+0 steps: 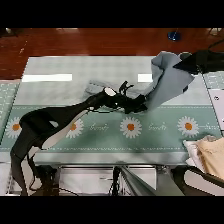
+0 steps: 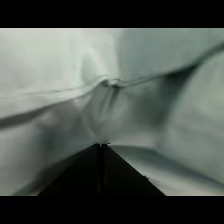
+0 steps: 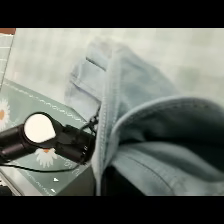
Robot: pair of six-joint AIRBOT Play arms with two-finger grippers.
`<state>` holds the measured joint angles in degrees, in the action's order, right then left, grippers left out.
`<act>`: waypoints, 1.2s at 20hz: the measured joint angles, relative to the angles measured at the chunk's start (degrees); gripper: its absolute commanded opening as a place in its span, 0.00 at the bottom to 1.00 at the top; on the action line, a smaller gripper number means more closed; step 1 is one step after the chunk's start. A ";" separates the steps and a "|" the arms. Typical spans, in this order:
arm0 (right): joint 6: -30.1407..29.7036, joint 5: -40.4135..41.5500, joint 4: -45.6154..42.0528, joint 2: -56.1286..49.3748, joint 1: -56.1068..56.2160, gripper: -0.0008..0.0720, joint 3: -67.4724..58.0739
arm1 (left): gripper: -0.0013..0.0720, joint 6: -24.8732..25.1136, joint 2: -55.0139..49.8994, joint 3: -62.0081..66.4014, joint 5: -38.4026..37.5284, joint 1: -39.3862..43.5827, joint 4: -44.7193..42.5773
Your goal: Fold the shirts.
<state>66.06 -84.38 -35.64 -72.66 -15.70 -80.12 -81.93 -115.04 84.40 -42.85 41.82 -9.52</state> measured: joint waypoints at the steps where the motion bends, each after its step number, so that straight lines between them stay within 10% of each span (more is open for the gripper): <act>1: 0.00 0.02 0.37 0.07 0.17 0.04 0.00 | 0.05 -0.04 -0.66 0.70 0.42 0.70 1.09; 10: 0.15 0.22 1.16 2.25 1.84 0.04 0.00 | 0.05 9.60 4.59 3.02 -10.88 -9.94 3.61; 24: 9.09 23.85 -14.16 -4.22 28.96 0.04 0.00 | 0.05 16.63 46.49 3.17 -37.73 -50.53 -3.13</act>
<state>75.16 -60.53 -49.80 -76.88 13.26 -80.12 -65.30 -68.55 87.57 -80.58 -8.71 -12.64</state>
